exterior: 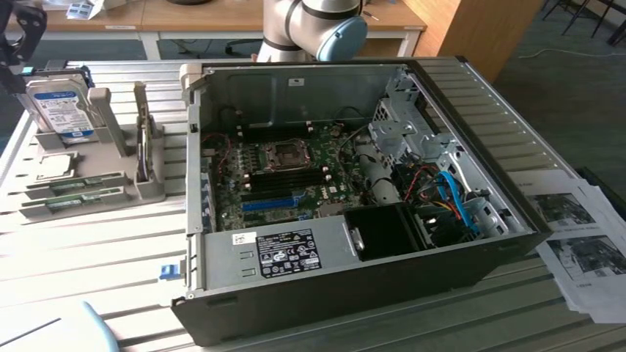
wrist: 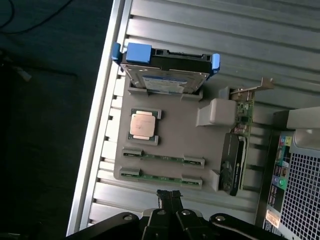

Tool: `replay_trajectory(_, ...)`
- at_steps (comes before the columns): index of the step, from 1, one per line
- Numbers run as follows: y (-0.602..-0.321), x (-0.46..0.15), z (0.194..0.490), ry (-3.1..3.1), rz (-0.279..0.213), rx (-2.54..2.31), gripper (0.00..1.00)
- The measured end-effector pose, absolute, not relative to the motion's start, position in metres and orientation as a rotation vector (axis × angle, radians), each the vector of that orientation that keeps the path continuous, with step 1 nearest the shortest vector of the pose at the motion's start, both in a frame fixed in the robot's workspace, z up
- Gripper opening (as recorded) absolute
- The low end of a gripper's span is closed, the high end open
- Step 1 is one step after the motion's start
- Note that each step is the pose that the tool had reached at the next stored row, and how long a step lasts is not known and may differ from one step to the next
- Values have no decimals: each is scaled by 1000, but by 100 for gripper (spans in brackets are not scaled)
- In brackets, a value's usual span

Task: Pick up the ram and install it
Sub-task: 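Pick up the ram and move it above insertion slot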

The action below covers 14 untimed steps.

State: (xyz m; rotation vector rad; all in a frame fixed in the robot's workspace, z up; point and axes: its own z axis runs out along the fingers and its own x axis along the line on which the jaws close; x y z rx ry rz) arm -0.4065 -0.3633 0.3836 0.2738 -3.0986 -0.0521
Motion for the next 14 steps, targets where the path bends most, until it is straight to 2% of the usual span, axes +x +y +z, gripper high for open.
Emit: replay_trajectory(14,-363,-406,384,-3048,-47,605,9)
